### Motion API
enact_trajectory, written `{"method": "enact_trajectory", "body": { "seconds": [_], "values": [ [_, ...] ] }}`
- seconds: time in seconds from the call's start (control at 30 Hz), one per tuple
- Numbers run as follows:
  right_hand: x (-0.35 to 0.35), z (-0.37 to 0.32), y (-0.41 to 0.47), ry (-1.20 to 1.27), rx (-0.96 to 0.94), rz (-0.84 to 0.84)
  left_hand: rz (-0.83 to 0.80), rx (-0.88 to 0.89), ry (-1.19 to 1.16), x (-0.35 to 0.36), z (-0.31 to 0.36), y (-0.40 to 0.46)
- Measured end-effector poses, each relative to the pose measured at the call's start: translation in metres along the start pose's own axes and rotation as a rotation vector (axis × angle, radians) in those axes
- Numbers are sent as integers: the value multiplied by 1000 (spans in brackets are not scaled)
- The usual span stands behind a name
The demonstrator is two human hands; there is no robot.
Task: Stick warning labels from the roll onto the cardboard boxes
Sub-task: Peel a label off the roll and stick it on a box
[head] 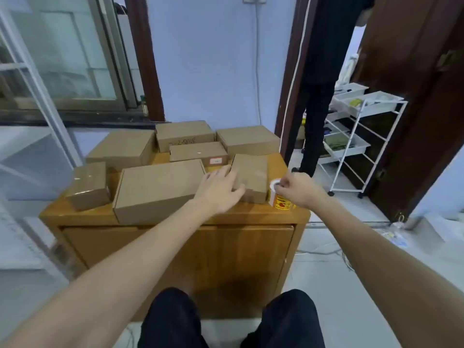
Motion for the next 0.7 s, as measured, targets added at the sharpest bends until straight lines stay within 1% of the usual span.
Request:
{"method": "enact_trajectory", "body": {
  "seconds": [0.1,0.17,0.27,0.33,0.4,0.47,0.53,0.6,0.7],
  "values": [
    [7,6,-3,-14,-37,-17,-13,15,-24,10,7,-2],
    [11,8,-1,-33,-56,-60,-2,43,-37,16,11,-1],
    [8,12,10,-149,-109,-104,29,87,-78,17,19,8],
    [8,14,19,-209,-91,-144,34,102,-113,19,23,16],
    [5,15,30,-187,-49,-148,45,107,-145,18,25,26],
    [-9,16,40,-42,21,-82,74,125,-182,13,27,37],
    [-24,14,47,241,86,-6,107,153,-243,5,30,46],
    [-34,6,51,484,97,50,155,178,-308,-2,35,53],
    [-38,-8,55,633,48,133,182,208,-395,-8,41,59]
  ]
}}
Point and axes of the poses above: each hand's wrist, its own y-axis towards the middle knuckle, its own x-axis out of the palm, z = x × y, the point moved 4 cm from there along y, towards the middle knuckle
